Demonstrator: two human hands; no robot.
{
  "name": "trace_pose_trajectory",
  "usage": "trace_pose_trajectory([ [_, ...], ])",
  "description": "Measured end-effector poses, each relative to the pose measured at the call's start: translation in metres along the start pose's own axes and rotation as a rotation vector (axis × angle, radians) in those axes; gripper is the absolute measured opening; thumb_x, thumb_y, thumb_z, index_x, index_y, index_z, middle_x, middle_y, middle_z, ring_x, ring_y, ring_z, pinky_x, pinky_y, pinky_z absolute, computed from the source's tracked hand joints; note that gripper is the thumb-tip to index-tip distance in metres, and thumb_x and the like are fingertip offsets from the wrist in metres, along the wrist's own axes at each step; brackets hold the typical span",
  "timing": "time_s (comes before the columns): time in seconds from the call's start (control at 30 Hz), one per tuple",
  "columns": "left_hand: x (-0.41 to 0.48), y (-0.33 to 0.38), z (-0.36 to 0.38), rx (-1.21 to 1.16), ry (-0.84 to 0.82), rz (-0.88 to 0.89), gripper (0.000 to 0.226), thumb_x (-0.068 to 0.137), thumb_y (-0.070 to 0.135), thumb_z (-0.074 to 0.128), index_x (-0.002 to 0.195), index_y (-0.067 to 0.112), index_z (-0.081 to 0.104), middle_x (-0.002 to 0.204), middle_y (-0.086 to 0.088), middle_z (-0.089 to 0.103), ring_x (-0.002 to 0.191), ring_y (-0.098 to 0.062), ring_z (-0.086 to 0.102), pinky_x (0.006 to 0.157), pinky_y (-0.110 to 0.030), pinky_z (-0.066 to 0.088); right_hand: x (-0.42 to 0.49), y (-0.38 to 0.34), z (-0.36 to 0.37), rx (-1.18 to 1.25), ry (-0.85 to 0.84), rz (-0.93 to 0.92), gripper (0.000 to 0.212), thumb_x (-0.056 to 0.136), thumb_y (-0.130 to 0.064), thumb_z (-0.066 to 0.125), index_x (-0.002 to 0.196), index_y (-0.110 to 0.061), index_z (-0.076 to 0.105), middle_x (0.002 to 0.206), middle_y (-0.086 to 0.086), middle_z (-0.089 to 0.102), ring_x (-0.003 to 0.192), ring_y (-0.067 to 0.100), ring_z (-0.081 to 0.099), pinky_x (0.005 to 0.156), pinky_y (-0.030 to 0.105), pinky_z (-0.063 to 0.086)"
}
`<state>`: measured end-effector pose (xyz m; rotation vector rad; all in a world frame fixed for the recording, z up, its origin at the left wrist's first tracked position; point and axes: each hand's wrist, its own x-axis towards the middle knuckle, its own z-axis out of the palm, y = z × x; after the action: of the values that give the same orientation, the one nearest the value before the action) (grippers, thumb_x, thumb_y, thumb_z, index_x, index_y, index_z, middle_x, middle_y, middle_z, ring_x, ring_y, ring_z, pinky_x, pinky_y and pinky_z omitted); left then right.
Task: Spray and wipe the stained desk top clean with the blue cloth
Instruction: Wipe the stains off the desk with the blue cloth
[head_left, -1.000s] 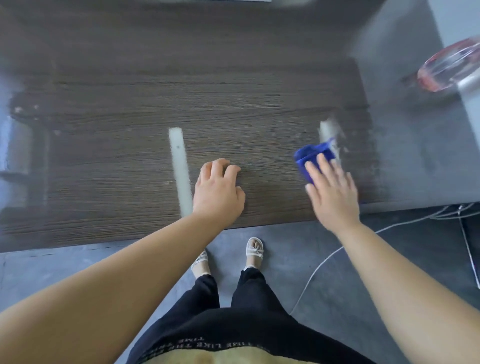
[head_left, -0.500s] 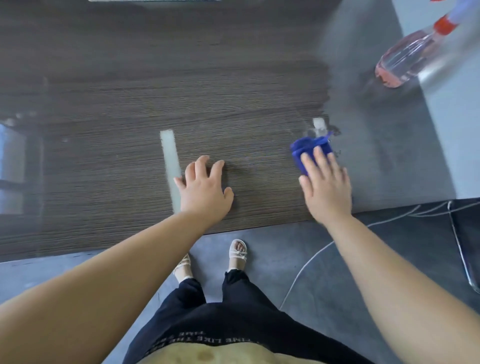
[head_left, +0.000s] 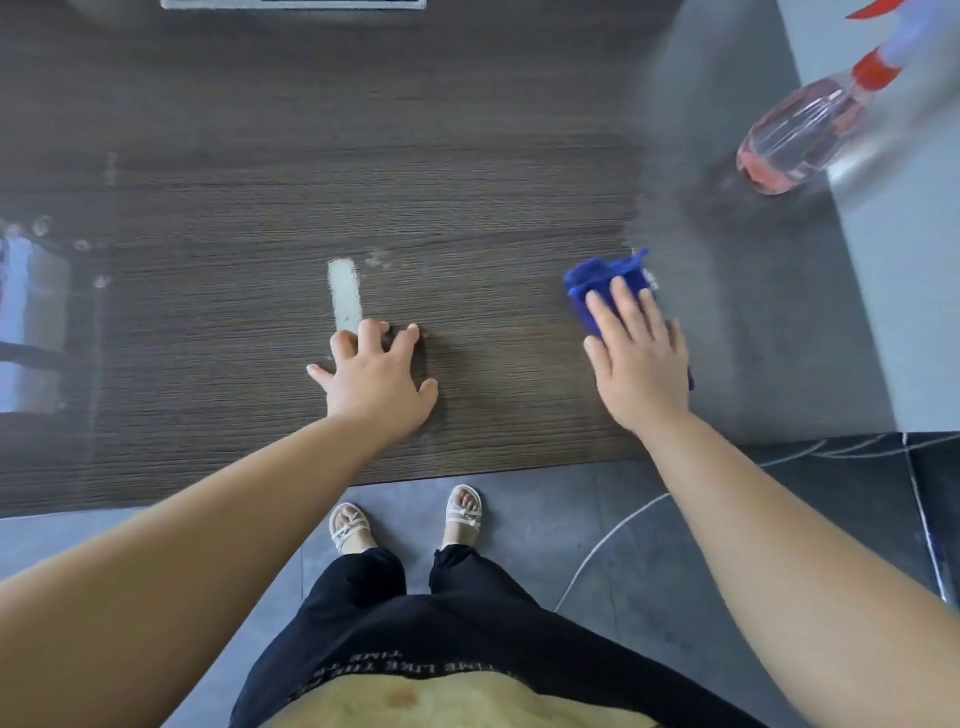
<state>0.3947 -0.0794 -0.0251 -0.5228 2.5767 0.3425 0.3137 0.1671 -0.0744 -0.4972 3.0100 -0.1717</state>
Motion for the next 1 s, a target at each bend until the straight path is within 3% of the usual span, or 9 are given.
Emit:
trace_pose_trajectory([
  [0.07, 0.0, 0.0, -0.001, -0.002, -0.005, -0.004, 0.063, 0.087, 0.049, 0.05, 0.143, 0.032, 0.027, 0.144, -0.004, 0.021, 0.13, -0.035, 0.016, 0.104, -0.065, 0.023, 0.014, -0.025, 0.001, 0.033, -0.004, 0.286, 0.053, 0.098, -0.046, 0.026, 0.149, -0.029, 0.024, 0.159, 0.001, 0.013, 0.145, 0.028, 0.012, 0.113, 0.056, 0.014],
  [0.13, 0.001, 0.0, -0.004, -0.033, -0.009, -0.013, 0.06, 0.087, 0.047, 0.051, 0.141, 0.032, 0.03, 0.142, -0.003, 0.024, 0.129, -0.034, 0.018, 0.104, -0.063, 0.025, 0.011, -0.07, 0.006, 0.033, -0.022, 0.31, 0.056, 0.097, -0.049, 0.025, 0.15, -0.029, 0.02, 0.16, 0.001, 0.008, 0.145, 0.029, 0.008, 0.112, 0.057, 0.01],
  [0.23, 0.005, -0.002, -0.013, -0.113, 0.017, -0.046, 0.05, 0.088, 0.039, 0.05, 0.136, 0.028, 0.039, 0.138, -0.004, 0.032, 0.127, -0.032, 0.025, 0.104, -0.054, 0.031, -0.016, -0.119, 0.015, 0.011, -0.006, -0.105, 0.058, 0.091, -0.05, 0.03, 0.143, -0.027, 0.039, 0.154, 0.004, 0.03, 0.14, 0.033, 0.028, 0.108, 0.059, 0.022],
  [0.37, 0.016, -0.008, -0.027, -0.159, 0.108, -0.058, 0.045, 0.091, 0.03, 0.046, 0.134, 0.021, 0.04, 0.137, -0.009, 0.037, 0.128, -0.032, 0.028, 0.103, -0.044, 0.03, 0.005, -0.072, 0.007, -0.065, -0.077, -0.514, 0.051, 0.09, -0.045, 0.037, 0.137, -0.029, 0.048, 0.147, 0.0, 0.041, 0.133, 0.029, 0.041, 0.103, 0.058, 0.032],
  [0.47, 0.033, -0.014, -0.036, -0.095, 0.131, 0.019, 0.049, 0.09, 0.031, 0.047, 0.137, 0.02, 0.039, 0.141, -0.009, 0.033, 0.131, -0.032, 0.024, 0.106, -0.043, 0.026, 0.044, -0.028, -0.002, -0.068, -0.023, -0.209, 0.051, 0.093, -0.043, 0.034, 0.139, -0.026, 0.045, 0.149, 0.003, 0.039, 0.135, 0.03, 0.039, 0.102, 0.061, 0.033],
  [0.6, 0.057, -0.021, -0.047, -0.058, 0.14, 0.076, 0.056, 0.087, 0.029, 0.049, 0.141, 0.022, 0.034, 0.145, -0.007, 0.026, 0.134, -0.03, 0.018, 0.112, -0.043, 0.018, 0.058, -0.076, -0.001, 0.037, -0.058, 0.378, 0.055, 0.098, -0.048, 0.025, 0.15, -0.03, 0.018, 0.16, -0.001, 0.005, 0.146, 0.025, 0.004, 0.114, 0.055, 0.006],
  [0.73, 0.073, -0.026, -0.051, -0.057, 0.134, 0.108, 0.056, 0.088, 0.03, 0.048, 0.141, 0.021, 0.032, 0.146, -0.007, 0.024, 0.135, -0.03, 0.017, 0.112, -0.042, 0.017, 0.03, -0.152, 0.012, 0.019, -0.043, 0.028, 0.059, 0.093, -0.051, 0.025, 0.145, -0.026, 0.036, 0.155, 0.006, 0.027, 0.141, 0.034, 0.025, 0.109, 0.059, 0.019],
  [0.87, 0.084, -0.025, -0.059, -0.073, 0.142, 0.15, 0.055, 0.088, 0.03, 0.048, 0.141, 0.021, 0.032, 0.146, -0.007, 0.025, 0.135, -0.031, 0.018, 0.112, -0.04, 0.016, 0.039, -0.104, 0.007, -0.035, -0.119, -0.396, 0.05, 0.094, -0.045, 0.033, 0.141, -0.029, 0.042, 0.151, 0.001, 0.035, 0.138, 0.029, 0.034, 0.108, 0.056, 0.028],
  [1.0, 0.091, -0.015, -0.063, -0.013, 0.114, 0.193, 0.06, 0.088, 0.035, 0.048, 0.143, 0.023, 0.028, 0.148, -0.008, 0.021, 0.135, -0.032, 0.017, 0.114, -0.043, 0.014, 0.081, -0.033, -0.006, -0.001, -0.099, 0.066, 0.053, 0.097, -0.047, 0.024, 0.147, -0.029, 0.03, 0.157, 0.0, 0.021, 0.143, 0.028, 0.02, 0.112, 0.055, 0.021],
])
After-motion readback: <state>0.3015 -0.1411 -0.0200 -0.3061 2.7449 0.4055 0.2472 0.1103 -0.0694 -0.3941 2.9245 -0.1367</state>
